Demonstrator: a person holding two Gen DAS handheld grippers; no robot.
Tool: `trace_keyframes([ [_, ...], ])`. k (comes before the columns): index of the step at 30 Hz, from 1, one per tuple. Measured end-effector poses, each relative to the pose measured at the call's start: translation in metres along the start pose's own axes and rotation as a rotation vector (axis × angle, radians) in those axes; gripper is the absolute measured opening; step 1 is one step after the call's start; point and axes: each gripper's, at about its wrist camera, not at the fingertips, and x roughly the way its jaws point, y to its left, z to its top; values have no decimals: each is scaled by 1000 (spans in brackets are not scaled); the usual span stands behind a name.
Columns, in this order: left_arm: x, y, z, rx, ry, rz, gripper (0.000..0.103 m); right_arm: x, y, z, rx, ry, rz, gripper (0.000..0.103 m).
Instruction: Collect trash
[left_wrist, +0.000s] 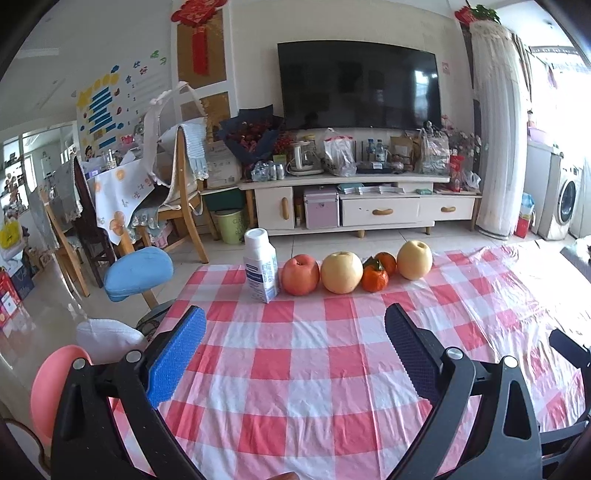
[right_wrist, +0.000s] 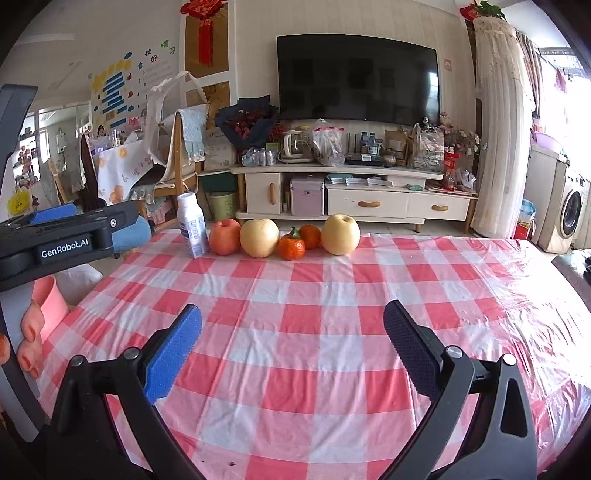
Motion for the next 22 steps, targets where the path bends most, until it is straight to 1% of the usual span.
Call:
trace_keyframes([
  [9,5,-12,-6,46,4,8,96,8,-6,-4,3,32,17,99],
  [14,15,-16,-14,62,41,4,96,20,-7,-8,11,71,26,99],
  [17,30,-13,-23,17,102,-2,96,32,-10,-13,20,110,18,99],
  [19,45,-10,-33,-37,166,-16,96,41,-13,-18,31,144,7,99],
  [22,70,-8,-52,-90,259,-23,96,63,-19,-28,42,215,-30,99],
])
